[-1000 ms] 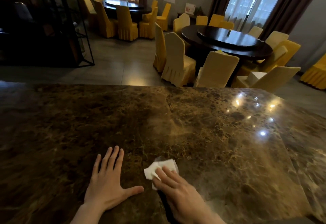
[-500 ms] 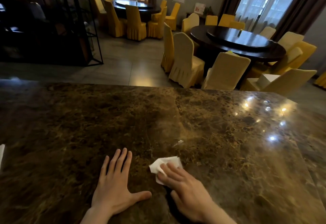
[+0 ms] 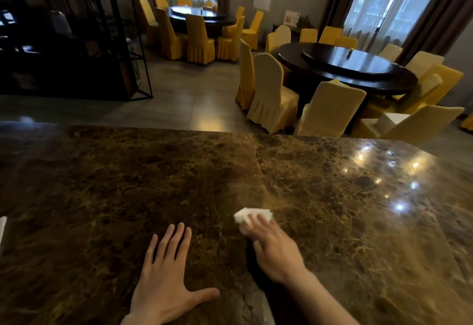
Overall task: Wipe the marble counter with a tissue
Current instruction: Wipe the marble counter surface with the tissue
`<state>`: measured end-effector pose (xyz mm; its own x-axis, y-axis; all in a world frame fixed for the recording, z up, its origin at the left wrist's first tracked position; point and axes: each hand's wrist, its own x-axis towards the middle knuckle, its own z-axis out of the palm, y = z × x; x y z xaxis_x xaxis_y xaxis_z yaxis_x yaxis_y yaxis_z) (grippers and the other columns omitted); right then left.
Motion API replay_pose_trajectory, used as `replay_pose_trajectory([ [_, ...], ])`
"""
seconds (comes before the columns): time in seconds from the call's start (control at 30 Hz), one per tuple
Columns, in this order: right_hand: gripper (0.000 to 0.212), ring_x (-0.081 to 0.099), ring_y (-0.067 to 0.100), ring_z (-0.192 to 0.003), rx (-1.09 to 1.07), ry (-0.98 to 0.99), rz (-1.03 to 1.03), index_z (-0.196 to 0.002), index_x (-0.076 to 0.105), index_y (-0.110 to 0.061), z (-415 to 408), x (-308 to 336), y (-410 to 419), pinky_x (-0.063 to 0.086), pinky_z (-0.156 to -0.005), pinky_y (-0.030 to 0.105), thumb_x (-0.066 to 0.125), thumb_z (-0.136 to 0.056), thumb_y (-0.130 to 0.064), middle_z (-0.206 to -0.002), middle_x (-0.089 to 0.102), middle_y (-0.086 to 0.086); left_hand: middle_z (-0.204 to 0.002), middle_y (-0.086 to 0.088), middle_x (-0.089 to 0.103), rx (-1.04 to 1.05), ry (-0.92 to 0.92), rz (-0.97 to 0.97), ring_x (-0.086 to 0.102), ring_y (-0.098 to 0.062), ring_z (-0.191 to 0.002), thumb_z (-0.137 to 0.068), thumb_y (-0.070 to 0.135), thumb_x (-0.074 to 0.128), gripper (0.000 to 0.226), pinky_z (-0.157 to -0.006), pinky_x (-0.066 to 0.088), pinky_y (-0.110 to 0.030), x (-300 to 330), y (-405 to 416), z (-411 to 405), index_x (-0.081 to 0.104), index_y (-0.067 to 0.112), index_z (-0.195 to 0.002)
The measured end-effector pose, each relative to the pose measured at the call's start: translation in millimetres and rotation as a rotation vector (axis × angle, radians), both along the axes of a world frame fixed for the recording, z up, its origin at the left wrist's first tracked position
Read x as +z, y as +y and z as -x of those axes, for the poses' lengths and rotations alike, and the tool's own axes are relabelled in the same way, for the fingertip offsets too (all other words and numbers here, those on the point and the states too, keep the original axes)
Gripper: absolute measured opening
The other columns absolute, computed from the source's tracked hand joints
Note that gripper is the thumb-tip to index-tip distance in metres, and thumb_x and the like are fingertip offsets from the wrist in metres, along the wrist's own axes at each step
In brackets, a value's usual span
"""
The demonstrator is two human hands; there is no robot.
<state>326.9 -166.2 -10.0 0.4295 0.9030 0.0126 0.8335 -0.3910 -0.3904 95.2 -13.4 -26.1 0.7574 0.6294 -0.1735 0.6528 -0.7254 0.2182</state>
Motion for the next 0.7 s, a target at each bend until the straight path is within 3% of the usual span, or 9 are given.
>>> replay_pose_trajectory([
  [0.13,0.046,0.015,0.022,-0.152,-0.332,0.048,-0.024,-0.149,0.042,-0.024,-3.8,10.2,37.5,0.016,-0.124,0.04,0.036,-0.103,-0.026,-0.165,0.025,0.004,-0.165,0.012,-0.035,0.001,0.006,-0.004,-0.037,-0.011,-0.15,-0.045,0.118,0.017,0.15,-0.126,-0.021,-0.048,2.3,0.0,1.6,-0.027,0.029,-0.157],
  [0.2,0.047,0.012,0.021,-0.153,-0.257,0.111,-0.047,-0.145,0.045,-0.026,29.0,4.9,54.3,0.013,-0.124,0.039,0.038,-0.099,-0.028,-0.165,0.023,0.003,-0.166,0.011,-0.034,0.01,0.009,0.004,-0.037,-0.011,-0.15,-0.045,0.118,0.017,0.151,-0.126,-0.021,-0.048,2.3,-0.1,-0.5,-0.026,0.029,-0.158],
  [0.33,0.058,0.01,0.012,-0.152,0.128,0.029,-0.007,-0.149,0.038,-0.034,51.2,-5.9,35.2,0.006,-0.123,0.037,0.032,-0.091,-0.035,-0.164,0.024,-0.007,-0.166,0.011,-0.034,0.014,0.021,0.002,-0.035,-0.012,-0.151,-0.043,0.119,0.017,0.151,-0.126,-0.021,-0.048,3.2,-0.4,-1.4,-0.027,0.029,-0.156],
  [0.43,0.047,0.025,0.013,-0.148,-0.118,-0.005,-0.018,-0.142,0.047,-0.04,-11.4,1.6,6.6,0.029,-0.12,0.041,0.042,-0.097,-0.027,-0.16,0.035,-0.009,-0.166,0.012,-0.034,0.005,0.014,-0.001,-0.037,-0.011,-0.15,-0.044,0.119,0.017,0.151,-0.127,-0.02,-0.049,4.3,-1.5,-1.5,-0.027,0.029,-0.157],
  [0.53,0.042,0.038,0.022,-0.14,-0.38,-0.069,-0.006,-0.14,0.05,-0.032,-38.1,11.3,-3.3,0.04,-0.108,0.038,0.039,-0.102,-0.019,-0.152,0.042,-0.002,-0.165,0.012,-0.036,-0.002,0.019,-0.007,-0.038,-0.011,-0.15,-0.045,0.118,0.016,0.149,-0.128,-0.018,-0.05,4.8,0.1,0.1,-0.028,0.029,-0.157],
  [0.63,0.049,0.024,0.022,-0.15,-0.349,-0.048,-0.055,-0.151,0.038,-0.025,3.4,3.3,14.1,0.031,-0.116,0.039,0.038,-0.104,-0.013,-0.163,0.027,0.004,-0.165,0.012,-0.036,-0.003,0.023,-0.002,-0.038,-0.01,-0.149,-0.046,0.118,0.016,0.148,-0.127,-0.018,-0.049,4.2,-0.1,0.5,-0.028,0.03,-0.156],
  [0.7,0.051,0.025,0.021,-0.15,-0.169,-0.066,-0.143,-0.15,0.042,-0.022,40.6,-3.2,13.7,0.032,-0.116,0.035,0.048,-0.101,-0.01,-0.162,0.031,0.004,-0.165,0.012,-0.035,0.002,0.018,-0.005,-0.037,-0.011,-0.15,-0.046,0.118,0.016,0.148,-0.127,-0.019,-0.049,4.1,-0.1,0.2,-0.028,0.029,-0.156],
])
